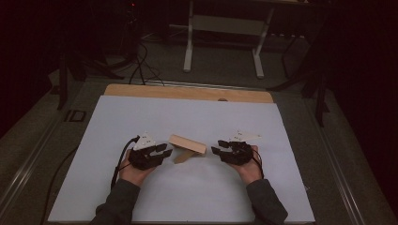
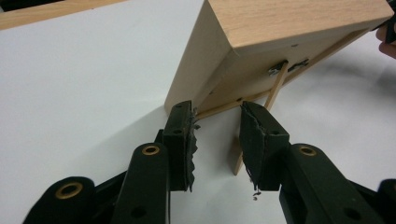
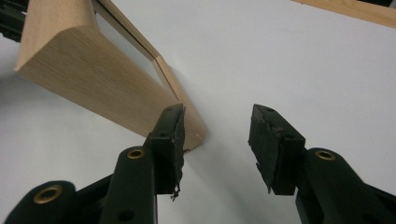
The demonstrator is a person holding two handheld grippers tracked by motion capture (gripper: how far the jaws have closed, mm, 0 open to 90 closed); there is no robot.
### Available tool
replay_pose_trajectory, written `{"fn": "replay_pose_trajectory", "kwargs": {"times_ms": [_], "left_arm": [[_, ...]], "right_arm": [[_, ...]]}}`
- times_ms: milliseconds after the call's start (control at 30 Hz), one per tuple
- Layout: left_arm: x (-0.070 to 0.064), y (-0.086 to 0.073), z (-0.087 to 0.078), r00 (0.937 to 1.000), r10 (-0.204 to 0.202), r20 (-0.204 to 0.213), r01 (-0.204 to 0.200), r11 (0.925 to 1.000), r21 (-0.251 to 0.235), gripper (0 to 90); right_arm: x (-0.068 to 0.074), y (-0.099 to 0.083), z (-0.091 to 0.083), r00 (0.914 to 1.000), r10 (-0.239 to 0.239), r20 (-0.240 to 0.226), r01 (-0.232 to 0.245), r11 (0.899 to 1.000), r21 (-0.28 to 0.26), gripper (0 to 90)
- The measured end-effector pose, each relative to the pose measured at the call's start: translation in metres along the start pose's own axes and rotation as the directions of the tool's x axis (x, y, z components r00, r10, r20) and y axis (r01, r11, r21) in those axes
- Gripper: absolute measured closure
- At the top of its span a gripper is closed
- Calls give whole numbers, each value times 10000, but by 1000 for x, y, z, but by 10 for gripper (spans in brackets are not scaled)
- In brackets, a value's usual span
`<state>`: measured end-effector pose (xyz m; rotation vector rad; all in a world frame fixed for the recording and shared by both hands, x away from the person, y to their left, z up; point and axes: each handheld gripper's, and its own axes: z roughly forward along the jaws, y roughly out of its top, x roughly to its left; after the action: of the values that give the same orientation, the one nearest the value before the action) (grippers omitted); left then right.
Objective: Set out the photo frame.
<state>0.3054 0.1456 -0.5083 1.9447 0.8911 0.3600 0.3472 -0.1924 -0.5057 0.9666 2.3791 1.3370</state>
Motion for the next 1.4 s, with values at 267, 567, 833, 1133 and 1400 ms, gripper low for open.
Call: {"fn": "replay_pose_trajectory", "kwargs": {"times_ms": [267, 567, 833, 1133, 1400], "left_arm": [[-3, -1, 5, 9999, 90, 55, -92, 9995, 306, 660], [-12, -3, 12, 9995, 259, 200, -268, 9984, 493, 760], [-13, -4, 19, 9990, 405, 166, -414, 9973, 603, 896], [-9, 0, 21, 9999, 120, 18, -121, 9992, 388, 900], [-11, 4, 25, 9998, 202, -41, -200, 9991, 371, 900]], "right_arm": [[-1, -3, 5, 9997, 153, 167, -153, 9999, -11, 569], [4, -5, 8, 9998, 80, 189, -81, 9999, 78, 692], [10, 0, 16, 9995, -281, 118, 277, 9991, 311, 886], [13, 5, 23, 9995, -253, 166, 249, 9995, 213, 897], [15, 10, 26, 9995, -303, 17, 303, 9995, 116, 897]]}}
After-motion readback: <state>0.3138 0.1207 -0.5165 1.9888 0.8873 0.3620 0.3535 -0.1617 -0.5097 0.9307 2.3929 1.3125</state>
